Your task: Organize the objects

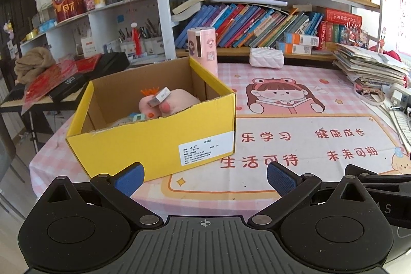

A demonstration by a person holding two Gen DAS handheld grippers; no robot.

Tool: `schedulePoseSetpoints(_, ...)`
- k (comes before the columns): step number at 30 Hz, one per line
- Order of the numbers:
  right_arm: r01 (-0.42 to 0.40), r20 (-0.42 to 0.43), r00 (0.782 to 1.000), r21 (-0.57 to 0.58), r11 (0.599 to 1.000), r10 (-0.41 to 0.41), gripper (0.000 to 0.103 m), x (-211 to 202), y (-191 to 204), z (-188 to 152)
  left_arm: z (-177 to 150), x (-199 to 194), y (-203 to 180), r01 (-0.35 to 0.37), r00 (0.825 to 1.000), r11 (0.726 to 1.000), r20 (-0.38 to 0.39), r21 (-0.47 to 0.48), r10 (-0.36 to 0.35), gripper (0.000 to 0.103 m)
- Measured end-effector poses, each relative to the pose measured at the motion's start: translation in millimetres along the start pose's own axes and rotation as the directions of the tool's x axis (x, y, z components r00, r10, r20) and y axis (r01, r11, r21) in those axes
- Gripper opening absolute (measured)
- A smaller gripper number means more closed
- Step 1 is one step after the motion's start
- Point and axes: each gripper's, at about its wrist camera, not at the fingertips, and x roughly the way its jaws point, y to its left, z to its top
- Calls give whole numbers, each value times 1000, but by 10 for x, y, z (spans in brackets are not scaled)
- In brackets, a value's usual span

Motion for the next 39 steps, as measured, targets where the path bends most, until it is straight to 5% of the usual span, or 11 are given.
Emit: schedulePoseSetpoints(39,-2,-18,1000,-14,1000,1,103,11,91,-42,-52,11,61,-25,999,999,-30,-31,24,103)
